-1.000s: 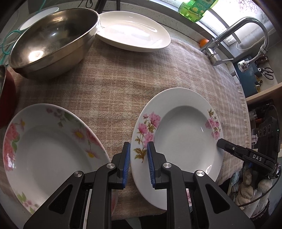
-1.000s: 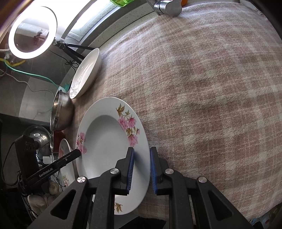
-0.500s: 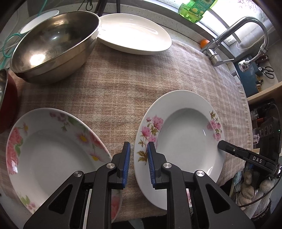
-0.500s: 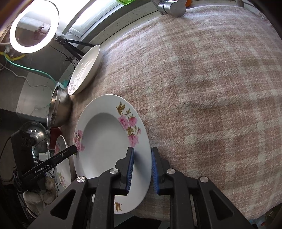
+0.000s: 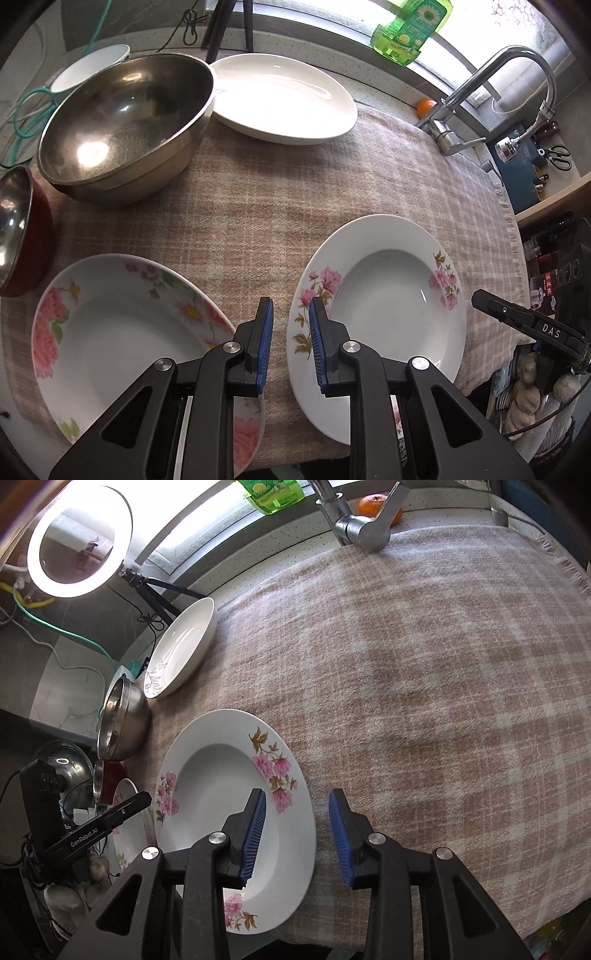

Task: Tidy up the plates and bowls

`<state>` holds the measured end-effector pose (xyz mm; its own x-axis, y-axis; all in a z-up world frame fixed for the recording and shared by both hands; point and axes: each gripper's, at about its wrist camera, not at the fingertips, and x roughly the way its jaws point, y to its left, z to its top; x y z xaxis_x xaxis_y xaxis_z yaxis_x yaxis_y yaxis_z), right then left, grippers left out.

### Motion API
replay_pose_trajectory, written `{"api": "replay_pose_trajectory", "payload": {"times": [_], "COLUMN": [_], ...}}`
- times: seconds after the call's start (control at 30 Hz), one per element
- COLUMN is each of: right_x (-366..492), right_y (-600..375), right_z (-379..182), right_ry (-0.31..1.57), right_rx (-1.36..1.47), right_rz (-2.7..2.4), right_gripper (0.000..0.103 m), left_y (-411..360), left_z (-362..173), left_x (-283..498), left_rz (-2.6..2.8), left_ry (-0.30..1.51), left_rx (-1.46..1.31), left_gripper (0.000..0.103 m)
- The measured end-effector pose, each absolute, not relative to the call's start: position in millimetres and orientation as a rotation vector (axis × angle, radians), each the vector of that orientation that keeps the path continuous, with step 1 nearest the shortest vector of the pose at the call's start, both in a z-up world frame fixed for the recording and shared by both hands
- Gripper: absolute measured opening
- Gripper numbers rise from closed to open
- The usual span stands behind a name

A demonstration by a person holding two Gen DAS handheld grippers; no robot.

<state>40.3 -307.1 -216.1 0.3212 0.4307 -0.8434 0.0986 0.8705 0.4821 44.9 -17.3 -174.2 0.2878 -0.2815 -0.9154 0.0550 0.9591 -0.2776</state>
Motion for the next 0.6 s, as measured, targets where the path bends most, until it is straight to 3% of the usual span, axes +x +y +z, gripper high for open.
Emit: {"api": "replay_pose_trajectory", "payload": {"times": [0.37,0.6], "right_x": [39,40], "right_y": [-300,-282], "right_z": [-193,-181], "right_ry": [1.184,1.172], "right_rx": [0.441,0.388], "right_rz": [0.225,0.249], "right_gripper": [0.034,0.034], "left_y": [-4,11], "left_z": [-155,-147], "left_x": [39,30], "left_rz": [-0.209,-0.178], "left_ry": [1.21,1.194], "left_rx": [-0.231,-0.257], "left_gripper": [0.018,0.024]}}
